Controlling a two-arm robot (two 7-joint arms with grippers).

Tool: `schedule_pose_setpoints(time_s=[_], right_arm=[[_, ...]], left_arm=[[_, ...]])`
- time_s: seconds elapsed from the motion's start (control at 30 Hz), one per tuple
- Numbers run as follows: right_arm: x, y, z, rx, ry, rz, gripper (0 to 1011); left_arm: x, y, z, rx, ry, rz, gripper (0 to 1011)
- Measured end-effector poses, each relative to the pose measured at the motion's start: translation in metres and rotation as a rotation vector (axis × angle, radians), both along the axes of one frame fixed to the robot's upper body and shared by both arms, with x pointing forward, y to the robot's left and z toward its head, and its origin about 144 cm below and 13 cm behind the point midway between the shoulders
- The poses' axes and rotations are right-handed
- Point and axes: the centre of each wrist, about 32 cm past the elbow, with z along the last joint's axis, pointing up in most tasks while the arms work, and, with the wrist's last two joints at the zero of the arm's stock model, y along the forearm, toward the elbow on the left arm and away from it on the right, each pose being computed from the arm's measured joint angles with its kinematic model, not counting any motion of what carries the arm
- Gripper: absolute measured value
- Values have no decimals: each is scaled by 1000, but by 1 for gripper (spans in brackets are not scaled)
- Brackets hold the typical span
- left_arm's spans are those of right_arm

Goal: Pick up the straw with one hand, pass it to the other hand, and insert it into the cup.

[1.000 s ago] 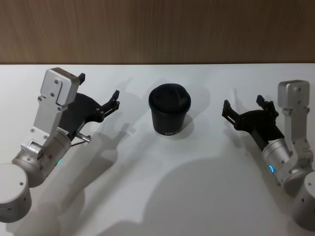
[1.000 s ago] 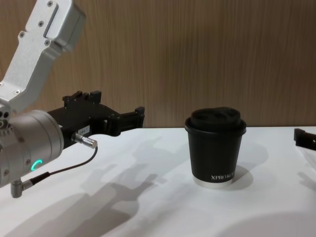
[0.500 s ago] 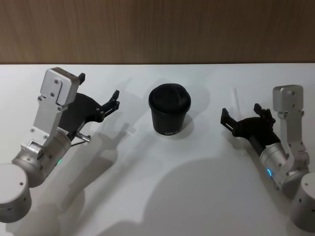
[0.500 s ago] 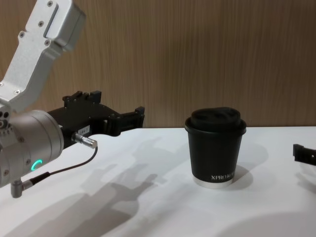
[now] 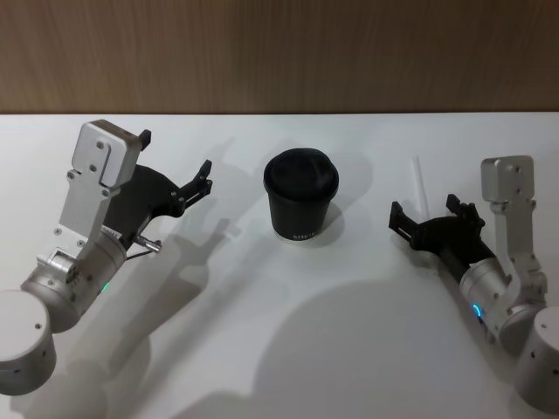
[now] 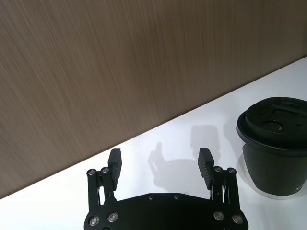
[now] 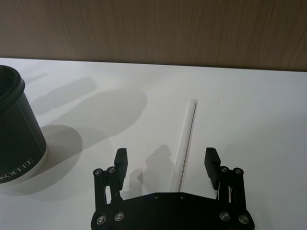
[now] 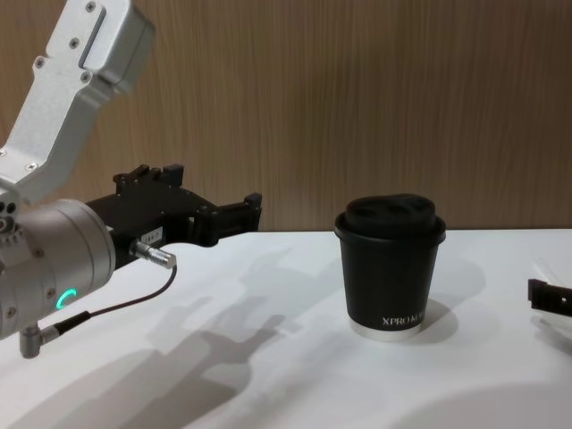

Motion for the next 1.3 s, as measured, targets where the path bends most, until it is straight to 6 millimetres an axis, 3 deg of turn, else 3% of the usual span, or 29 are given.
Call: schedule_pose_setpoints(time_s=[1.3], right_arm=[[-3, -2, -5, 34, 65, 5, 1001]], left_arm=[[0, 0, 0, 0, 0, 0, 1003]])
